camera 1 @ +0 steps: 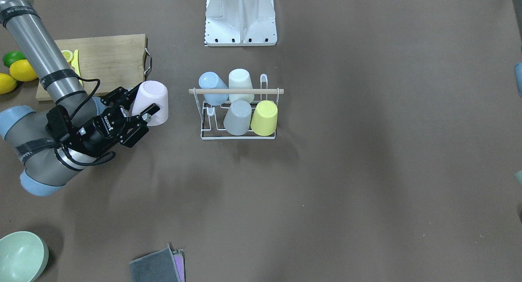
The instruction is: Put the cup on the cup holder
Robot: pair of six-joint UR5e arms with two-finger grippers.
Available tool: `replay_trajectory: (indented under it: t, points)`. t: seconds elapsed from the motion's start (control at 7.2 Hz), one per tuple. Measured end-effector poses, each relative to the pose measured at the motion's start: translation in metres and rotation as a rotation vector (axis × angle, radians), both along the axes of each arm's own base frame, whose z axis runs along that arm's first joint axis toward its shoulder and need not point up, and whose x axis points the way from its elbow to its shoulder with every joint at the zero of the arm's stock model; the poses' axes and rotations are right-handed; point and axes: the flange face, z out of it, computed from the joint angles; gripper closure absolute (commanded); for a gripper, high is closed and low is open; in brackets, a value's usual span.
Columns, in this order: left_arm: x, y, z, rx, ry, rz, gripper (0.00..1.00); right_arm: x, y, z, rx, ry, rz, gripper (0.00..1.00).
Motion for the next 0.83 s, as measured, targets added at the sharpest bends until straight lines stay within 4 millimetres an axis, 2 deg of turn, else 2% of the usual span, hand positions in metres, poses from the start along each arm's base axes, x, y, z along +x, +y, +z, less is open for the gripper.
replay_trajectory:
  t: [0.28, 0.42, 0.56, 0.83]
  points:
    - [0.036, 0.023, -0.008, 0.190, 0.065, -0.171, 1.00, -0.016, -0.002, -0.013, 0.011, -0.012, -0.007, 0.69]
    - [0.047, 0.034, -0.020, 0.257, 0.100, -0.210, 1.00, -0.023, -0.003, -0.019, 0.018, -0.022, 0.000, 0.69]
    - [0.065, 0.047, -0.036, 0.313, 0.113, -0.243, 1.00, -0.031, -0.003, -0.024, 0.022, -0.031, 0.002, 0.69]
    - [0.127, 0.085, -0.070, 0.412, 0.094, -0.315, 1.00, -0.047, -0.001, -0.034, 0.020, -0.033, -0.006, 0.67]
